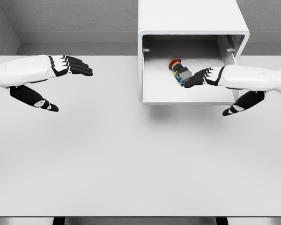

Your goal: Slide open multi-storey tabletop storage cabinets and put open load switch and slide close multi-storey tabletop storage cabinets

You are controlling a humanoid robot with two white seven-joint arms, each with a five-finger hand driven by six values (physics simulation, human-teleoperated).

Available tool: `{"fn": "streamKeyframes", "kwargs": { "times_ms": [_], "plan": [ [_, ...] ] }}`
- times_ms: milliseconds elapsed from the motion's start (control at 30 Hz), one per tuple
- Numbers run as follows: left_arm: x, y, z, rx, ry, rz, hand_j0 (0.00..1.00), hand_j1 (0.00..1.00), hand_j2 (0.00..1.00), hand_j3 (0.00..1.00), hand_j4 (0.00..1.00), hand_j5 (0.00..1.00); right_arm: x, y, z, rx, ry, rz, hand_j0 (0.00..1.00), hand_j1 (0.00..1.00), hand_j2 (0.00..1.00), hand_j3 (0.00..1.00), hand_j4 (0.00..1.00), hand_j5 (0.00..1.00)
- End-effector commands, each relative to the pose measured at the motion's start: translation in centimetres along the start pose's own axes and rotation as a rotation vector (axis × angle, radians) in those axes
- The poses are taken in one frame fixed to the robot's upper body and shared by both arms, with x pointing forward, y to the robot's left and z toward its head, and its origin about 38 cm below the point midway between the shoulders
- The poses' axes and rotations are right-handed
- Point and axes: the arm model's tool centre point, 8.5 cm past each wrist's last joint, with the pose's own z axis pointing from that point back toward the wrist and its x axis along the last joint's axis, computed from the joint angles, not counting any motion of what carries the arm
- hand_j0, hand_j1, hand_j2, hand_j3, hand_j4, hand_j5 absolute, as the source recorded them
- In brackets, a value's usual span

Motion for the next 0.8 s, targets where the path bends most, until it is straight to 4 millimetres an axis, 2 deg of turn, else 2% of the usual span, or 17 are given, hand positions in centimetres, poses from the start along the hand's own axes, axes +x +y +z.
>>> {"fn": "streamKeyframes", "kwargs": {
  "times_ms": [0,333,767],
  "plan": [
    [0.0,0.1,0.1,0.006,0.001,0.006,1.0,1.0,1.0,1.0,1.0,1.0,-0.1,-0.1,-0.2,-0.01,-0.005,-0.008,1.0,1.0,1.0,1.0,1.0,1.0],
    [0.0,0.1,0.0,0.005,-0.001,0.007,1.0,1.0,1.0,1.0,1.0,1.0,-2.1,0.2,-0.3,-0.033,0.031,-0.041,1.0,1.0,1.0,1.0,1.0,1.0],
    [0.0,0.0,0.0,0.004,0.0,0.008,1.0,1.0,1.0,1.0,1.0,1.0,-3.7,0.2,-0.3,-0.043,0.073,-0.045,1.0,1.0,1.0,1.0,1.0,1.0]
  ]
}}
